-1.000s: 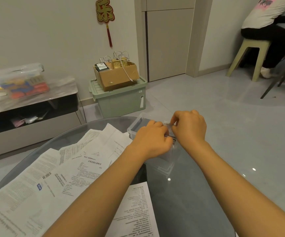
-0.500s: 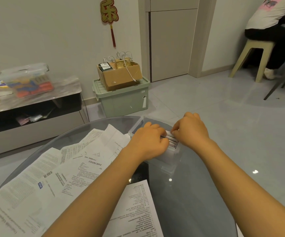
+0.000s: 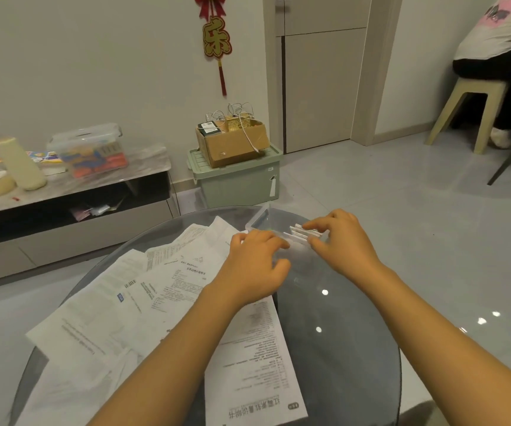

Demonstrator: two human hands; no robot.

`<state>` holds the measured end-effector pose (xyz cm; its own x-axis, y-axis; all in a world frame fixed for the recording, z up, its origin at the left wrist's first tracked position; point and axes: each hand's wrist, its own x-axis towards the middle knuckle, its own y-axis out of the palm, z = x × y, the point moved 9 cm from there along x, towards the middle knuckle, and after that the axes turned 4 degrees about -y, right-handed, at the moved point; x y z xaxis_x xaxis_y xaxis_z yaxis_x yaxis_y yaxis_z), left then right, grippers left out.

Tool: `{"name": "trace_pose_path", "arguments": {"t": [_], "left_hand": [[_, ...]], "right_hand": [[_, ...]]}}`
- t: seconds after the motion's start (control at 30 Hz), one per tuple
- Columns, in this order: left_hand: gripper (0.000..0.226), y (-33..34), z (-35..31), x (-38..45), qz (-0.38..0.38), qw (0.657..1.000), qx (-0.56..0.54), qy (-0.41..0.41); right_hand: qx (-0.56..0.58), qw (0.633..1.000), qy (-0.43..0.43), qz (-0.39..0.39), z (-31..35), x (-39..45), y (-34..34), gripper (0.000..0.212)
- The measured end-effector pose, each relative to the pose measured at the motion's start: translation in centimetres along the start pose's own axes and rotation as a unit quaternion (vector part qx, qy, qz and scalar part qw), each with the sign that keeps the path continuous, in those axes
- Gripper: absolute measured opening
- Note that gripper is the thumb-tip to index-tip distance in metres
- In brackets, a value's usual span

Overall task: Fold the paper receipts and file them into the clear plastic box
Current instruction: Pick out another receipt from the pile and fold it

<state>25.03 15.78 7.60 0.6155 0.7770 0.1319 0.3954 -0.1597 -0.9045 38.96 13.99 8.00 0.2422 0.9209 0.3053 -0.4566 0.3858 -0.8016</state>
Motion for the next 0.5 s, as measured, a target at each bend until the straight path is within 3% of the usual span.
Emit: {"name": "trace_pose_path", "arguments": {"t": [0.2, 0.3, 0.5], "left_hand": [[0.036, 0.2, 0.6, -6.8, 0.04, 0.999, 0.007, -0.037], [0.039, 1.3, 2.2, -10.5, 0.096, 0.991, 0.008, -0.088], [0.048, 4.5, 4.2, -15.3, 0.194, 0.978, 0.038, -0.061]], "right_hand": [[0.013, 0.998, -0.043, 0.039, 1.8, -3.4, 0.8, 0.025], [0.016, 0.992, -0.08, 0.099, 3.0, -6.3, 2.7, 0.024], [0.028, 0.959, -0.14, 0.244, 4.9, -11.1, 7.0, 0.027]]}}
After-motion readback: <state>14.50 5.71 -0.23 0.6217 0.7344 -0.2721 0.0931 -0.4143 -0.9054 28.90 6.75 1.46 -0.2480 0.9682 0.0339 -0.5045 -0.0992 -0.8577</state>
